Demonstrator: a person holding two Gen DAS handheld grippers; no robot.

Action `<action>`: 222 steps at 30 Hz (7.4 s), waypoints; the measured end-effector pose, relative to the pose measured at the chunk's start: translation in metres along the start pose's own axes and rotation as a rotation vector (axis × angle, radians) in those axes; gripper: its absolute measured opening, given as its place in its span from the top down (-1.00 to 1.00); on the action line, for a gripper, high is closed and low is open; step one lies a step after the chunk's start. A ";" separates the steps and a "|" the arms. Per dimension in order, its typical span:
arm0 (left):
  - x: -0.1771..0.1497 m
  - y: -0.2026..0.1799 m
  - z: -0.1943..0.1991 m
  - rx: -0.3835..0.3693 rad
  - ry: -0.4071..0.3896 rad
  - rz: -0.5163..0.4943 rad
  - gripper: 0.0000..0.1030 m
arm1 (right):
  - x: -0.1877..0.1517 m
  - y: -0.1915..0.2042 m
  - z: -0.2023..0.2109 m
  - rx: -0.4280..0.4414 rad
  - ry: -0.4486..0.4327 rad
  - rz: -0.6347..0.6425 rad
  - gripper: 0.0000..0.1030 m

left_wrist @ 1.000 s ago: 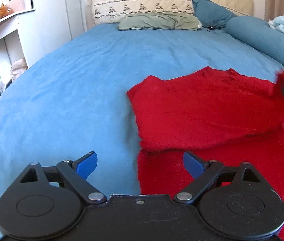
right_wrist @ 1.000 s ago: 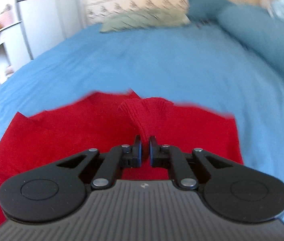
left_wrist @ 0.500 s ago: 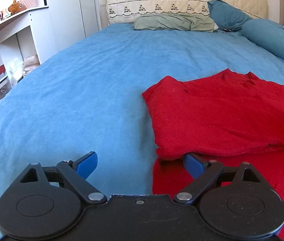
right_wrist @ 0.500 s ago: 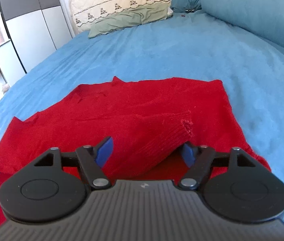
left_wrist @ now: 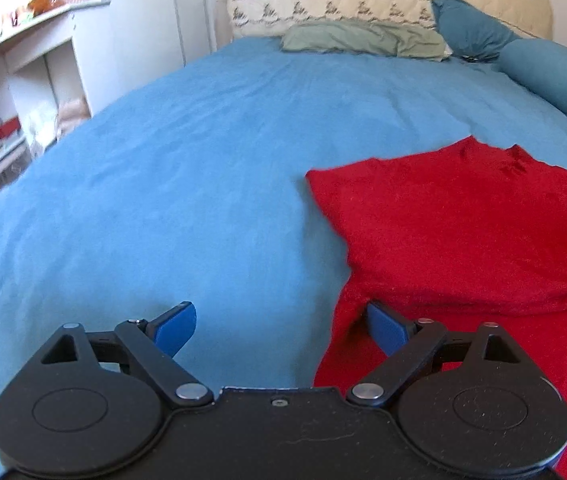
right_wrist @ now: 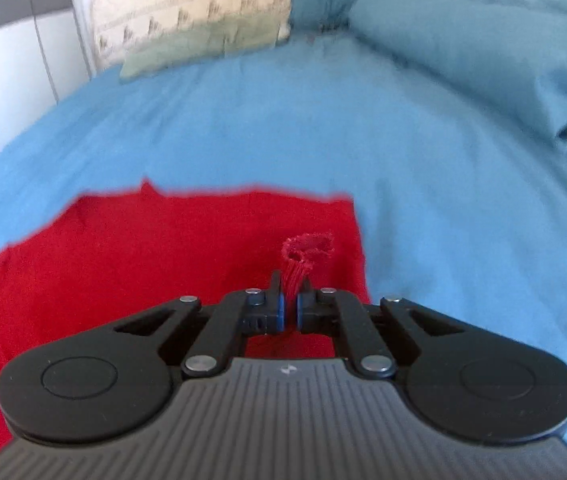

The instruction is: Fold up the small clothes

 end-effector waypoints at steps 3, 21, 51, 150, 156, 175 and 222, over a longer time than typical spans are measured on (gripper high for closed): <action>-0.006 0.006 -0.004 -0.001 0.029 0.025 -0.83 | -0.013 -0.006 0.000 -0.011 0.003 0.019 0.41; -0.017 0.014 0.013 0.012 0.019 -0.018 -0.81 | -0.034 0.020 -0.002 0.070 -0.023 0.042 -1.00; -0.151 0.050 0.219 -0.253 0.264 -0.050 -0.60 | -0.188 0.001 0.311 0.086 0.198 0.125 -1.00; 0.001 -0.080 0.048 -0.160 0.104 -0.075 -0.92 | -0.030 0.002 0.017 0.167 0.064 0.067 -0.95; 0.020 -0.091 0.091 -0.224 0.018 -0.077 -0.97 | -0.018 -0.007 0.059 0.157 0.049 0.056 -0.95; 0.011 -0.179 0.090 -0.299 0.049 -0.136 -0.97 | -0.056 -0.036 0.049 0.177 0.064 -0.140 -0.38; -0.038 0.022 0.069 -0.307 0.107 -0.019 -1.00 | -0.041 0.214 0.050 0.330 0.114 0.436 -0.92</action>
Point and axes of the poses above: each gripper's, at about its wrist camera, not at the fingertips, and z roughly against the way its jaws point, y to its left, x to its top, the point moved 7 cm from there along -z, roughly the way its jaws point, and after that the axes turned 15 degrees about x, right-handed, at the moved point
